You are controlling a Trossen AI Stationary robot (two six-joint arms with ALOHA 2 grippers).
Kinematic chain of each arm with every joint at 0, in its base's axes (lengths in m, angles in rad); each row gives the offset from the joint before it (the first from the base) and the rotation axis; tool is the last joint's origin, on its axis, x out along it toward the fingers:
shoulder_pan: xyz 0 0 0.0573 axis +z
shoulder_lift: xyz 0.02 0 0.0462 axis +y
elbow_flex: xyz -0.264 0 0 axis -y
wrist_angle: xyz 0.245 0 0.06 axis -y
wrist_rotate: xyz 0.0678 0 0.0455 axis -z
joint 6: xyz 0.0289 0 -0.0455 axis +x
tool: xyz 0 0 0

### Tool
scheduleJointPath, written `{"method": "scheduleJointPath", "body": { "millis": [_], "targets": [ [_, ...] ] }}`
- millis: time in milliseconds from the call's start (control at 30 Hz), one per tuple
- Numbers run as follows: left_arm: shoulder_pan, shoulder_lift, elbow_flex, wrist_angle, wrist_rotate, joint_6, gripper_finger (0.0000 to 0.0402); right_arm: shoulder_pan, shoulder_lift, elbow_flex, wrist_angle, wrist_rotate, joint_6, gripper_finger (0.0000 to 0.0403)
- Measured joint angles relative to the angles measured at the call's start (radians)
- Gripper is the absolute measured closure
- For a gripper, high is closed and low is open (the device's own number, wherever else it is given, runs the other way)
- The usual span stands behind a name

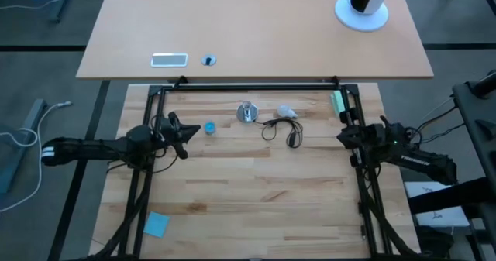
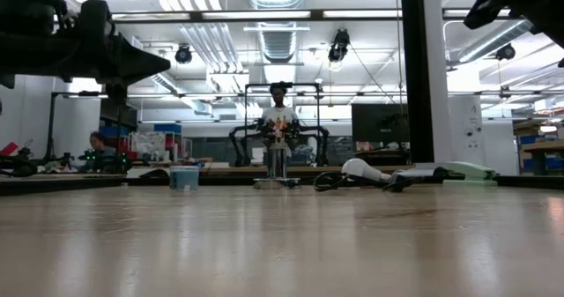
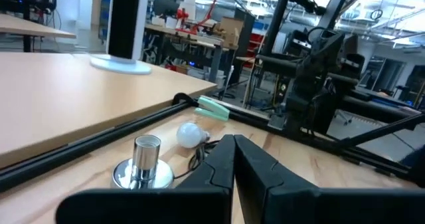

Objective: Screw lightbulb
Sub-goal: Return to Home Position

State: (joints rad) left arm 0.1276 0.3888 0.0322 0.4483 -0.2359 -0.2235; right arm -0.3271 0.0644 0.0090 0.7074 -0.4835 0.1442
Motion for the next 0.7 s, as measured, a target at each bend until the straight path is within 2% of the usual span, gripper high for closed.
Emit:
{"method": "scheduleJointPath", "body": {
  "millis": [700],
  "targets": [
    [0.000,0.108,-0.001,-0.001,0.000,0.004,0.0401,0.000,0.024,0.000,0.000,0.005,0.004,0.0403]
  ]
}}
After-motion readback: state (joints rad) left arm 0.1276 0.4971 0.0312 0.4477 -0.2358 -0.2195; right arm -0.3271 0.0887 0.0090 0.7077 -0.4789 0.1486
